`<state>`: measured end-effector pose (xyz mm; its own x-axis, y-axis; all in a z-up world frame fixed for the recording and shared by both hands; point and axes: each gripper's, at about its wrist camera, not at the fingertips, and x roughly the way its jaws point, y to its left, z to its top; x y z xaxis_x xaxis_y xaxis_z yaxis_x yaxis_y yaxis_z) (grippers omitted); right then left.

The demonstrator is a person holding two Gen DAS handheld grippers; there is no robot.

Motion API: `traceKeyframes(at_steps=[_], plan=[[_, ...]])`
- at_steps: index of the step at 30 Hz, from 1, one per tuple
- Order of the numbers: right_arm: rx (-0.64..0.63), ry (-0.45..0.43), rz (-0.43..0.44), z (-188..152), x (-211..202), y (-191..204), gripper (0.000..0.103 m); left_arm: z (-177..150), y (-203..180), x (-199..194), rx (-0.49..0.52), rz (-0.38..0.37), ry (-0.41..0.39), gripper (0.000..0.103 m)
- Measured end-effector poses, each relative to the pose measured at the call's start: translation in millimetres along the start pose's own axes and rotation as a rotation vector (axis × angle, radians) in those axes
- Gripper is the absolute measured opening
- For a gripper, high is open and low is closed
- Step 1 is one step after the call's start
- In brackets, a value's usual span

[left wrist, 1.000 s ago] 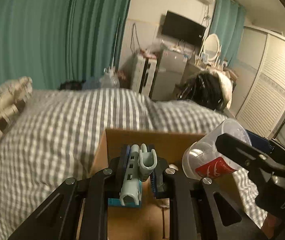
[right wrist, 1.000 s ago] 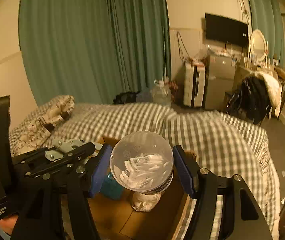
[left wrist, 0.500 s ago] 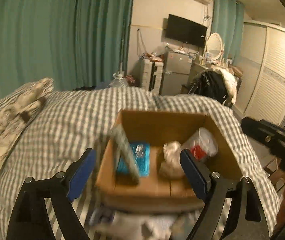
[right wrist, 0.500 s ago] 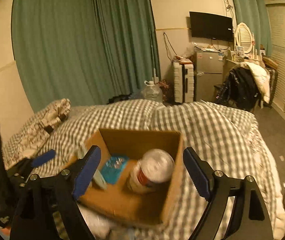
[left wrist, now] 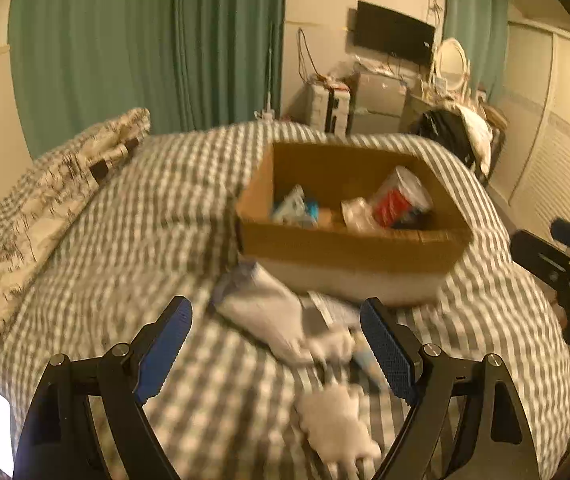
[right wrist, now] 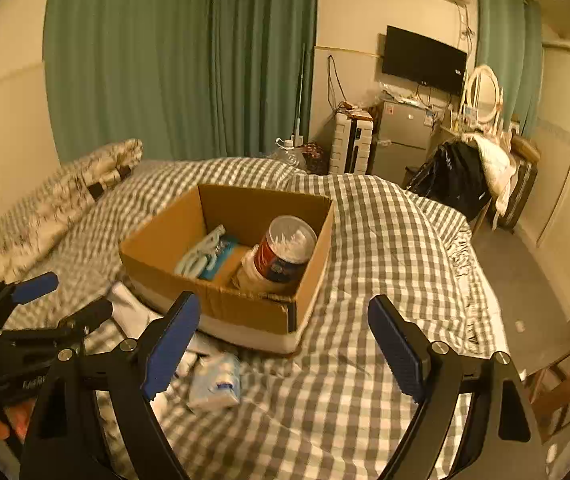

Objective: Organize objects
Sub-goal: 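Grasp the tissue pack with the right tool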

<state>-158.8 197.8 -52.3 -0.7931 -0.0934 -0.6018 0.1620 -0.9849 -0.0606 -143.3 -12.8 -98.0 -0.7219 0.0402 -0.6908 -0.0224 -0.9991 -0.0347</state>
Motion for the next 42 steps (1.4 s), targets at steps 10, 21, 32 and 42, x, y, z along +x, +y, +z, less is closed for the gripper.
traceKeyframes(at_steps=[10,21,32,42], plan=[[-0.052,0.133,-0.01,-55.0,31.0,8.8,0.086,-45.1,-20.5,28.5,0.012,-0.041,0.12,0.088],[-0.017,0.199,-0.026,-75.5,57.6,11.4,0.086,-67.0,-34.7,42.0,0.085,-0.093,0.194,0.051],[-0.05,0.198,-0.006,-75.9,58.8,20.0,0.086,-21.6,6.0,15.7,0.005,-0.062,0.111,0.019],[-0.226,0.287,0.023,-74.4,85.6,59.7,0.086,-29.6,20.9,45.8,-0.017,-0.111,0.177,0.02]])
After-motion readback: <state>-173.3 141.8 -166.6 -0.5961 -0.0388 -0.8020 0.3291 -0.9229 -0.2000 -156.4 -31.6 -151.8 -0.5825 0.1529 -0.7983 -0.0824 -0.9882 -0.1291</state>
